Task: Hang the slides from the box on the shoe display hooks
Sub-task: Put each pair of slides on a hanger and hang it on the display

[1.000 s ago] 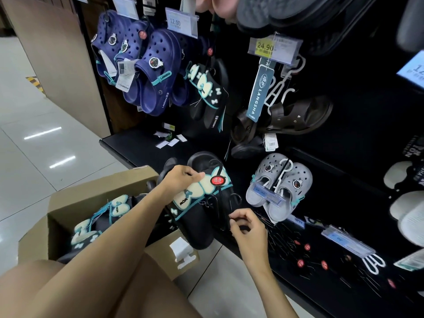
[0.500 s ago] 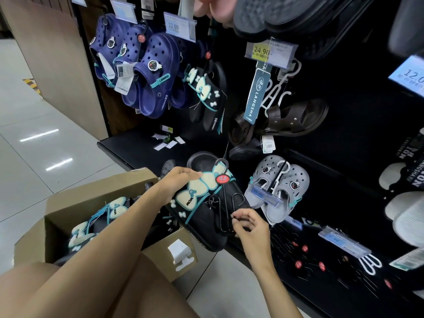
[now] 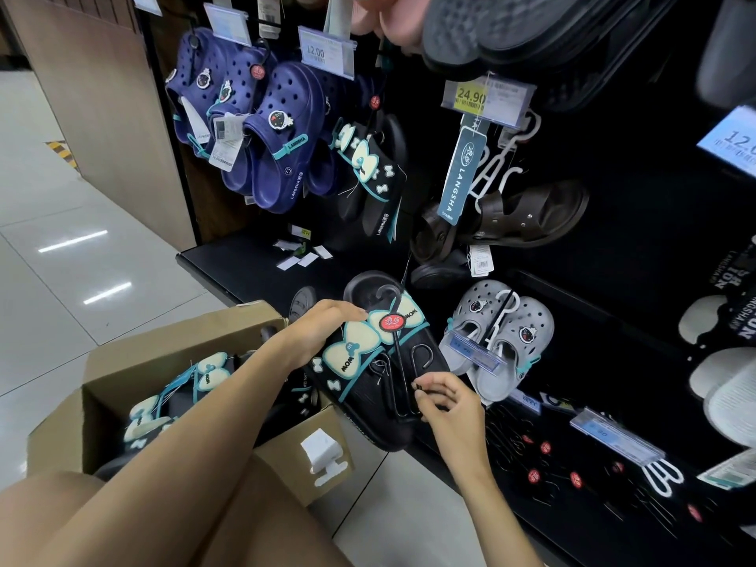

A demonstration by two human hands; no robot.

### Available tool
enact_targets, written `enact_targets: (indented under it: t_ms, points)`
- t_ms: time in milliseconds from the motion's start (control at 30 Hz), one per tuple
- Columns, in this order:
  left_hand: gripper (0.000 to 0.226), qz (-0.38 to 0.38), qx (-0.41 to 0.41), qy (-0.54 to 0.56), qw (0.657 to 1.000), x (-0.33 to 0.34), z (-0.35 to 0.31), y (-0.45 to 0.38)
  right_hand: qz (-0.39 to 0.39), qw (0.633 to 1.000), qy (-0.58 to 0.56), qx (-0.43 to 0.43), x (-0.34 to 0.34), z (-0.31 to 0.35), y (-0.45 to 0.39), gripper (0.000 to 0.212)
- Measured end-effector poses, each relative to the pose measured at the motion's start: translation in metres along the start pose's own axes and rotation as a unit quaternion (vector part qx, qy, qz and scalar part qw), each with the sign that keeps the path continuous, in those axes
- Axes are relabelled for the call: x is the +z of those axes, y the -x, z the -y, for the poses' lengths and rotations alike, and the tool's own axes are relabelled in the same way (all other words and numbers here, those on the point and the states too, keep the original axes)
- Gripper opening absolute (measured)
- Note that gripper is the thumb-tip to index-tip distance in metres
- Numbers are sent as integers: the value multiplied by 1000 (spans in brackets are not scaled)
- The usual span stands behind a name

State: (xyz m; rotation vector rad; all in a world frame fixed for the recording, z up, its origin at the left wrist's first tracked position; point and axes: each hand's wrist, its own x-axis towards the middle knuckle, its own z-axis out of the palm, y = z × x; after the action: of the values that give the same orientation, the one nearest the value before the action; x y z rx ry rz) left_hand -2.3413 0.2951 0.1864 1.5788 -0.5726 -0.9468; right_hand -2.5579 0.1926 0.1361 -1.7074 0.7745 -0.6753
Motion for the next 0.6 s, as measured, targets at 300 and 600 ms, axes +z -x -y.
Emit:
enact_targets:
  t_ms: [300, 600]
  points:
    - [50, 41, -12, -9, 999, 2, 7, -6, -6, 1000, 23, -17, 2, 11, -2, 25]
    - [46, 89, 15, -74, 993, 22, -1, 1, 3, 1000, 21, -21, 2, 16, -3, 23]
